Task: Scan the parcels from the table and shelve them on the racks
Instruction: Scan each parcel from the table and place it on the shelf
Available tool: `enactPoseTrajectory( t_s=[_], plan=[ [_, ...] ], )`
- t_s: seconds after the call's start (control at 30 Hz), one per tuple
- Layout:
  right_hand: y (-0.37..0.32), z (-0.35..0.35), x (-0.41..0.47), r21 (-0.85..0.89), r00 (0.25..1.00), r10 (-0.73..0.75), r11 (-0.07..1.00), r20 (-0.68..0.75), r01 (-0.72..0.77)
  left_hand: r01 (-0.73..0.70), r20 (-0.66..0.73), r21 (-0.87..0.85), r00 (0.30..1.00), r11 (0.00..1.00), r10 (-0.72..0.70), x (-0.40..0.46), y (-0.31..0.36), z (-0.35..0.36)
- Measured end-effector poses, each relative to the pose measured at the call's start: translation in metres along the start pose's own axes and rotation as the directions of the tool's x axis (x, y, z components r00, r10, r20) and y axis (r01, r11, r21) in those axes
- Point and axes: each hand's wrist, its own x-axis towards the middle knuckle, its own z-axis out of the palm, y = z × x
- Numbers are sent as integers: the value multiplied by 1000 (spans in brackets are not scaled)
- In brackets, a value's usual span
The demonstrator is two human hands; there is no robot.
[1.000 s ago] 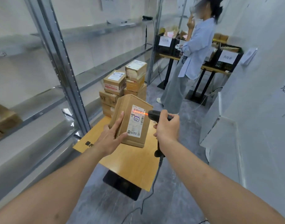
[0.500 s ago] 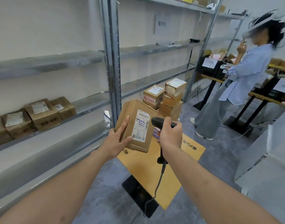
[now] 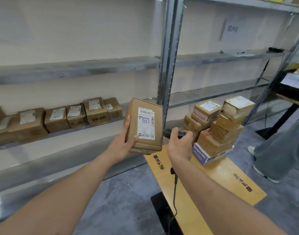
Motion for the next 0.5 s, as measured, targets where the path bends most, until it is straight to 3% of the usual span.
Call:
enactPoseTrajectory(
  t_s=[0.3,0.5],
  plan=[
    [-18,120,43,-164,994,-22,986,105,39,160,-70,-114,983,981,-169,70,-60,-61],
    [-37,204,70,-233,995,-4,972,95,26,188,-26,-202,980,961,-198,143,-120,-98]
  ],
)
